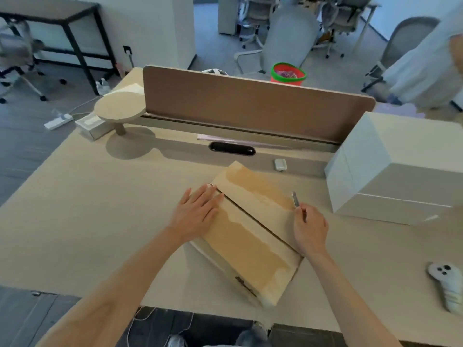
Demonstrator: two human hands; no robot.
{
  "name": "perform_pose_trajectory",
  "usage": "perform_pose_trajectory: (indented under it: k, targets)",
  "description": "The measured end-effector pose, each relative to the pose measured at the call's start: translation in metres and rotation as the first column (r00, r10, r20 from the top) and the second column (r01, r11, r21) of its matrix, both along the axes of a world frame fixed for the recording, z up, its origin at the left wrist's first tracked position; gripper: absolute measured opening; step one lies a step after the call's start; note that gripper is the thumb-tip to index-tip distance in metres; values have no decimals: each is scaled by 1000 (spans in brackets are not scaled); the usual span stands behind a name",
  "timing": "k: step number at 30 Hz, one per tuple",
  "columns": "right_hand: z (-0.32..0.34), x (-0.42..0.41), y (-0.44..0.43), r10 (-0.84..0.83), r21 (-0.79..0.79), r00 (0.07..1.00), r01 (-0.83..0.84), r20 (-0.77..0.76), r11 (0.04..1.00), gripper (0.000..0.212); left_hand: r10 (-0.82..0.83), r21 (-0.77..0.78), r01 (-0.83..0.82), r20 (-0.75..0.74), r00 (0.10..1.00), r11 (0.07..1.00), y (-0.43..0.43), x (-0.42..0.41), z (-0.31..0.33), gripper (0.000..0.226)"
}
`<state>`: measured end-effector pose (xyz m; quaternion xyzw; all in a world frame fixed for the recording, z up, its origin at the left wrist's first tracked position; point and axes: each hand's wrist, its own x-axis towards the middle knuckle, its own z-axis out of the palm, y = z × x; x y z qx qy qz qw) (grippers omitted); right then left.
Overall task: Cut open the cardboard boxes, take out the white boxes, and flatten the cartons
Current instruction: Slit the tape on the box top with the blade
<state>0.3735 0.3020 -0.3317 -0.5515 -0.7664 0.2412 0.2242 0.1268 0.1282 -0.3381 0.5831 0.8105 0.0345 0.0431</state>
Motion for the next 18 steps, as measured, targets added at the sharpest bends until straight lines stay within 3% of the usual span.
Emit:
perform_pose_trajectory:
  k: [7,10,15,16,18]
  targets:
    - [9,31,-56,-273,-136,961,276,38,952,25,11,0,-11,-52,999,1000,12,-16,2,66]
    - [7,42,-75,-260,-186,966,258,14,948,21,52,23,-52,-1,999,998,20,-23,3,62]
    - [1,49,-70,-211,-286,975,222,68,932,19,-10,29,14,-115,993,999,29,-33,3,52]
    - [0,48,-63,-198,-305,979,202,45,931,20,-49,3,50,-141,989,999,31,-35,4,46]
    - [1,41,-47,-144,-311,989,133,-12,941,23,-32,18,33,-53,998,999,39,-32,3,26]
